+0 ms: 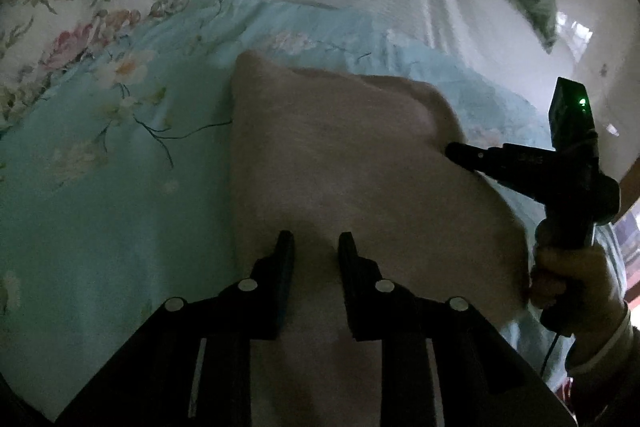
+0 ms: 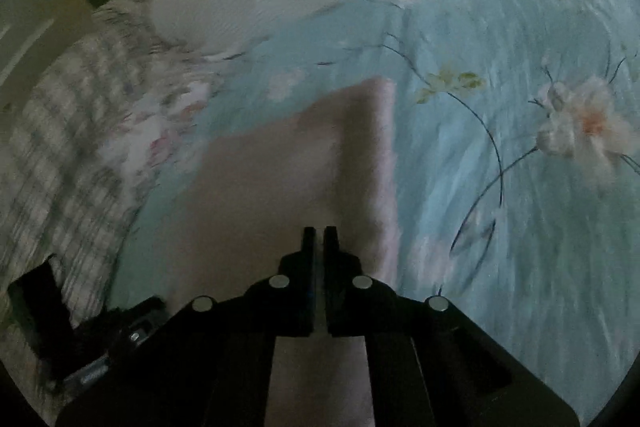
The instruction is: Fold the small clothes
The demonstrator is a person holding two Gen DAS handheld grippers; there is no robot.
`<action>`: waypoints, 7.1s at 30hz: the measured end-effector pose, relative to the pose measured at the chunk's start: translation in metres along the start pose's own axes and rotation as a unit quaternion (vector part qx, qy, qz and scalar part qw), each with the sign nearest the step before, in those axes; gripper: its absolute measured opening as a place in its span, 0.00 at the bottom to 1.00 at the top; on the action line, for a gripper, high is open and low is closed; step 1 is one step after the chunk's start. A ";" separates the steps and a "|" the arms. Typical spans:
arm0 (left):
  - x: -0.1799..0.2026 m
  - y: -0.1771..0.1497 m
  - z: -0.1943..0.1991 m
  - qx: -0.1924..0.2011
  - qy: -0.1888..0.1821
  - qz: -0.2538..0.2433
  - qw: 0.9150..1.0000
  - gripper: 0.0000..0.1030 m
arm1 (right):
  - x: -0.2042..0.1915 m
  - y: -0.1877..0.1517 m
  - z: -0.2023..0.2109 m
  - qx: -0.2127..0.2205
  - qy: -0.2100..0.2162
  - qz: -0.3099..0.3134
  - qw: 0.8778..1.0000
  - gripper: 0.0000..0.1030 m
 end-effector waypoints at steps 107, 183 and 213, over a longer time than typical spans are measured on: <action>0.002 -0.069 0.073 -0.030 0.214 -0.056 0.975 0.91 | -0.054 -0.110 0.052 -0.075 -0.158 0.155 0.972 0.99; 0.017 -0.056 0.083 -0.005 0.204 -0.062 0.977 0.91 | -0.063 -0.105 0.056 -0.068 -0.158 0.158 0.972 0.99; 0.018 -0.054 0.079 -0.007 0.206 -0.068 0.976 0.91 | -0.063 -0.101 0.055 -0.065 -0.155 0.156 0.973 0.99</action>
Point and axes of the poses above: each gripper's, at about its wrist camera, not at the fingertips, and z roughly against the way its jaws point, x to its right, y to its top, the point moved 7 cm from there along -z, roughly the way its jaws point, and after that the axes turned 11 degrees about -x, right-handed, at the moved point
